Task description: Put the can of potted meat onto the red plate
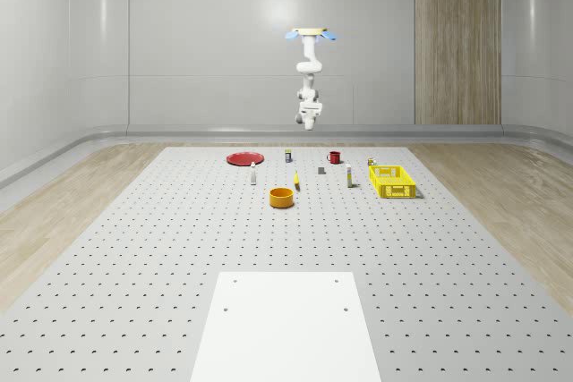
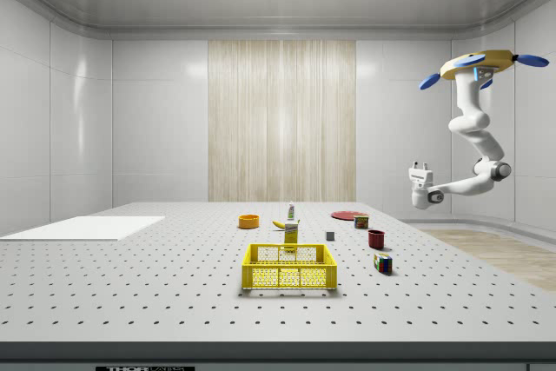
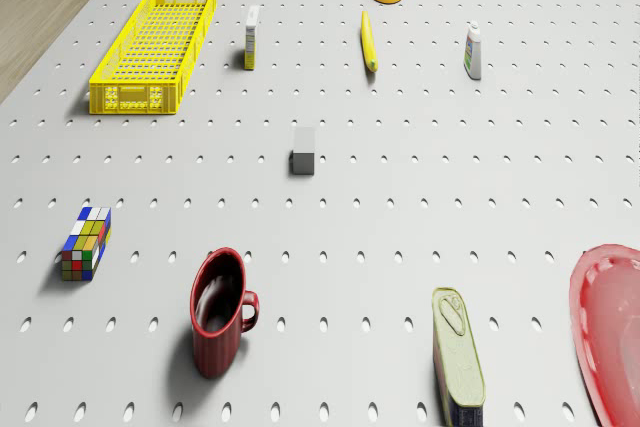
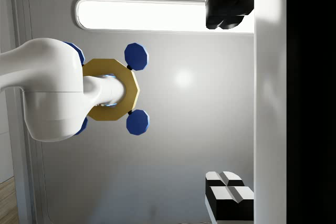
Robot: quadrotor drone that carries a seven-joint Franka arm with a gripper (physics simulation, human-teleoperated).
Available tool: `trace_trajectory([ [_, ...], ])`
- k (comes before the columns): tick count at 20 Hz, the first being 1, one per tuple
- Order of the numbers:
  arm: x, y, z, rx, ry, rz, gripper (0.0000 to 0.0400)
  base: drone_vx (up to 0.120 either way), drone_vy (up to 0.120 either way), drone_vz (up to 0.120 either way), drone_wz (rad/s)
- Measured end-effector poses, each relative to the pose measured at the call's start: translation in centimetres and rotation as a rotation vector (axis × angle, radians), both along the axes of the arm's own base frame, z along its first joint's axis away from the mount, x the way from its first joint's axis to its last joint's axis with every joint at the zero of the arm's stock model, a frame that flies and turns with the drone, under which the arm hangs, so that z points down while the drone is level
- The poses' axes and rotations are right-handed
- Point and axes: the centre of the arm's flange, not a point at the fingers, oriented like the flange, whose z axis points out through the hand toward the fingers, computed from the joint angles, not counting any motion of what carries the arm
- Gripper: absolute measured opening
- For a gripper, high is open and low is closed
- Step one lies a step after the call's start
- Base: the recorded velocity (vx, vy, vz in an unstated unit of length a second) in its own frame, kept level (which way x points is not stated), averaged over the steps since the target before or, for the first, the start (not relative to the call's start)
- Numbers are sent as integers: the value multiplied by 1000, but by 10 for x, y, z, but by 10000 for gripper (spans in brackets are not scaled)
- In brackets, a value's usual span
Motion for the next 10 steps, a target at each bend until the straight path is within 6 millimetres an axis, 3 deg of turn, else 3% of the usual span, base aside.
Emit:
trace_trajectory([
  [6, 0, 16, -3, -162, -4, -5, 400, 0, -120, 0, 0],
  [10, 0, 38, -12, -402, -7, -11, 400, 100, -120, 0, 0],
])
